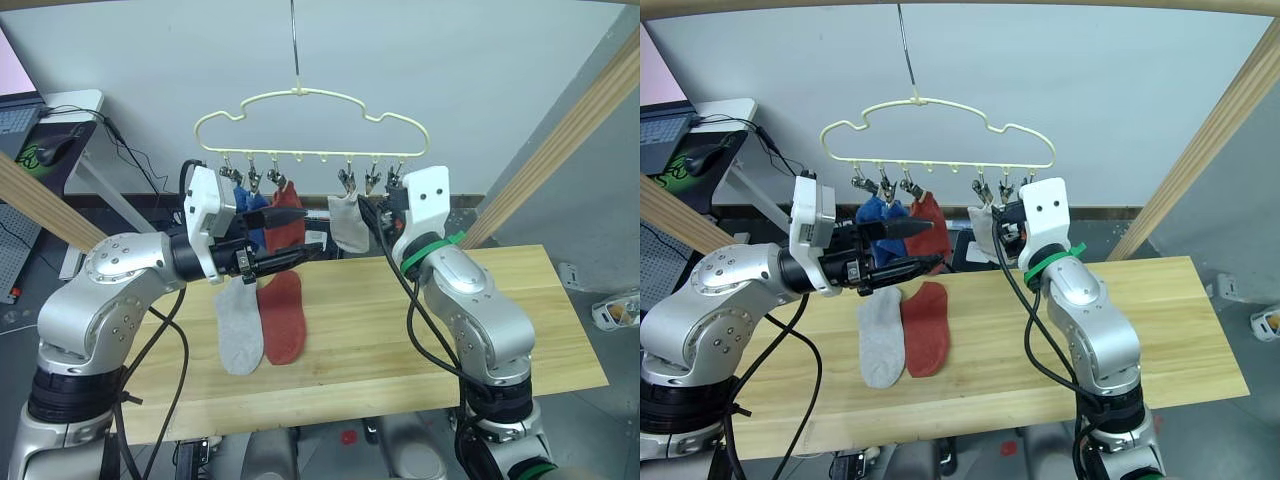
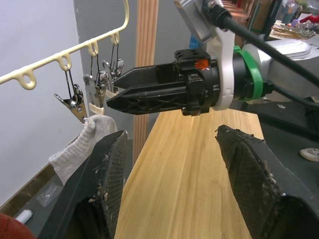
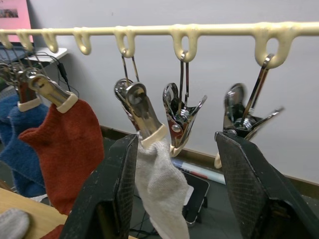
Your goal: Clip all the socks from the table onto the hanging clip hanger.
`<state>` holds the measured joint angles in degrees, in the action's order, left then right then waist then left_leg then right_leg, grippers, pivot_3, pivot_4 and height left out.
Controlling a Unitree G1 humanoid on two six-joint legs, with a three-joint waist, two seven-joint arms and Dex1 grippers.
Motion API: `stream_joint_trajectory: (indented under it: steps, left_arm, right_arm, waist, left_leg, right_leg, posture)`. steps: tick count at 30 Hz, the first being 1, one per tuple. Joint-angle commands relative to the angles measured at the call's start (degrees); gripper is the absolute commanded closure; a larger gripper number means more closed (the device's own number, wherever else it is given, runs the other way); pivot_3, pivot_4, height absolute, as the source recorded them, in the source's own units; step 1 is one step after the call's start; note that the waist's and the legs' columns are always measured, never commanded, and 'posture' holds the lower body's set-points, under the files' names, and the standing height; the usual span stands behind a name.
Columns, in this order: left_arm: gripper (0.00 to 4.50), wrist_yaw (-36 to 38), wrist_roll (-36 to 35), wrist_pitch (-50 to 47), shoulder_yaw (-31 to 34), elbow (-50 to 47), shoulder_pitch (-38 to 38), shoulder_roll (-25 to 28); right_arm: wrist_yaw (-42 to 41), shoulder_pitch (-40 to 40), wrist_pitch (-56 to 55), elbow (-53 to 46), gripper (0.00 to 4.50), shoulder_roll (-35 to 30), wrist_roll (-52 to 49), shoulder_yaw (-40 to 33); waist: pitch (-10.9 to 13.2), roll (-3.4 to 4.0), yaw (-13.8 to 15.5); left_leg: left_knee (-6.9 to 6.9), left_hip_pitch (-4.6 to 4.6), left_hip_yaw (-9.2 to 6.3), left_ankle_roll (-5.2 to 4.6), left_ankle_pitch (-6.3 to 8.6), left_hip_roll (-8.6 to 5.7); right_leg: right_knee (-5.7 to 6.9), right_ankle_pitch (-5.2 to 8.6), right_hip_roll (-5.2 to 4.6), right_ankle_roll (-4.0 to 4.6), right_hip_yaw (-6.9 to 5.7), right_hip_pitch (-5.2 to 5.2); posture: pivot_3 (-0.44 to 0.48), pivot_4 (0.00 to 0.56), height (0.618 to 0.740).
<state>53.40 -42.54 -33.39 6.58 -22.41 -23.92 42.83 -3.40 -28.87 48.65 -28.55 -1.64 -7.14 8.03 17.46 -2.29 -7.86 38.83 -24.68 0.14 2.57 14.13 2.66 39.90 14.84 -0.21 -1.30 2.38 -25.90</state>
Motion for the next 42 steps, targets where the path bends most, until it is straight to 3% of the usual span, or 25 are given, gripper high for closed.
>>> stream_joint_trajectory:
  steps: [1,42]
  left_arm:
    - [1.44,0.5,0.2,0.5,0.5,-1.2,-0.7,0.5]
    - [1.44,0.4,1.9,0.8,1.1,-2.0,1.1,0.9]
  right_arm:
    - [0.2,-1.8,-3.3,0.6,1.97,0.5,0.6,-0.4]
    - [-1.9,-7.2,-13.1,12.0,1.97,4.5,1.7,0.3]
  waist:
    - [0.0,0.0,0.0]
    - [0.0,0.0,0.9]
  left_leg:
    - [0.0,0.0,0.0,0.0,0.0,0.0]
    - [0.0,0.0,-0.03,0.0,0.0,0.02]
  right_leg:
    - [0.0,0.0,0.0,0.0,0.0,0.0]
    - [0.03,-0.02,-0.02,0.04,0.0,0.0]
  posture:
    - [-0.183,0.264,0.736]
    - [-0.146,0.259,0.736]
